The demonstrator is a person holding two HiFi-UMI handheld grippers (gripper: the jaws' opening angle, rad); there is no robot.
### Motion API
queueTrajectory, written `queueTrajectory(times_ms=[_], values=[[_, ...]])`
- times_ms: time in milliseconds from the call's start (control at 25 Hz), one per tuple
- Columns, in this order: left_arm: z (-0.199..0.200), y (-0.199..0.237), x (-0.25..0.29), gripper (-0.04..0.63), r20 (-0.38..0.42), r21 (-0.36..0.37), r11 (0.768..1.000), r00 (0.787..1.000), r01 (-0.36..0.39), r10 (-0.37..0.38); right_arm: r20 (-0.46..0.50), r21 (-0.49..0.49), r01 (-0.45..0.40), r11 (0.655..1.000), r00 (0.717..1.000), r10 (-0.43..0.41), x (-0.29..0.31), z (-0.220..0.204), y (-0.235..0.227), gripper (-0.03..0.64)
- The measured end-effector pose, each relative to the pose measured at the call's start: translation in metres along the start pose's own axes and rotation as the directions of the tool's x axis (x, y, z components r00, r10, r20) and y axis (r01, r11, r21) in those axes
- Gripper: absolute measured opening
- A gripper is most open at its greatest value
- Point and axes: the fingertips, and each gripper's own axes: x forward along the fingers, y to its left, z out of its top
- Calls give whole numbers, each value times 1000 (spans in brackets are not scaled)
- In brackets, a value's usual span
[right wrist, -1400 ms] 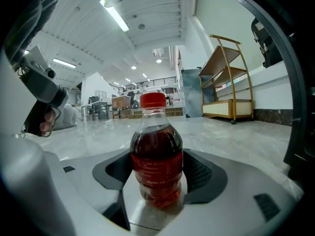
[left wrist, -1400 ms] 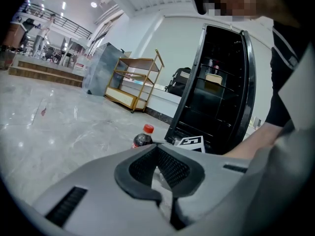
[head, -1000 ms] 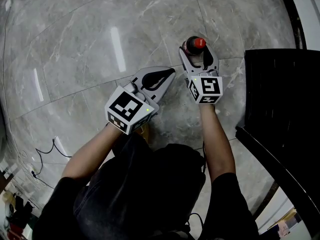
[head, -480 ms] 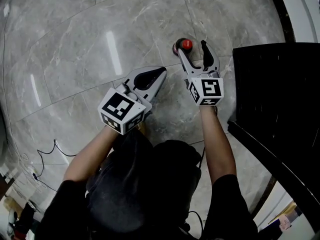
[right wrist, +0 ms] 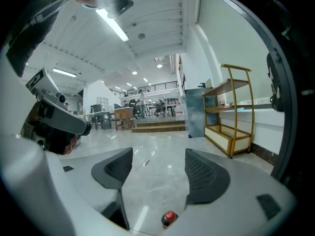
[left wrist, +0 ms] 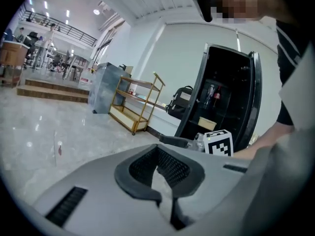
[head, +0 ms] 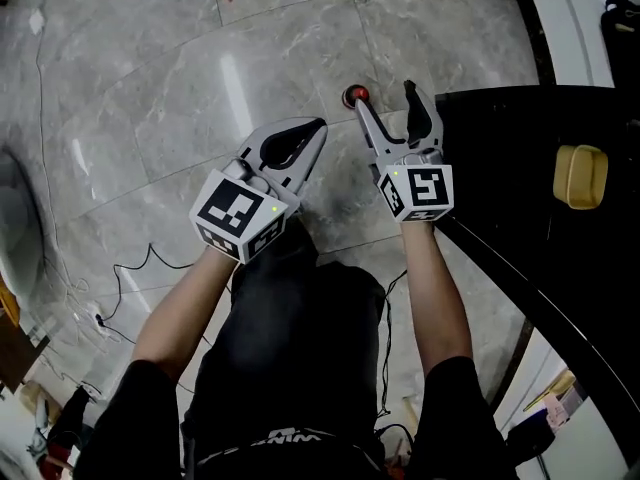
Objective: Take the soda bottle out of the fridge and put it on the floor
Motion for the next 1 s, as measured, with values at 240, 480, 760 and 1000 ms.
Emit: queueTrajectory(times_ms=[240, 480, 760, 1000], values=[[125, -47, -58, 6, -11, -14, 1000, 1000, 23, -23, 5, -19, 29, 999, 1000, -29, -33, 151, 13, 330], [263, -90, -119, 6, 0, -12, 998, 999, 55, -55, 25, -8, 81, 997, 996, -81, -67, 307, 25, 330], [370, -121, -173, 6, 22, -42, 996, 997, 77, -76, 35, -34, 105, 994, 994, -104, -115, 435, 66, 281], [424, -160, -183, 6, 62, -25, 989, 988, 144, -142, 68, -38, 154, 987, 986, -151, -161, 496, 66, 115]])
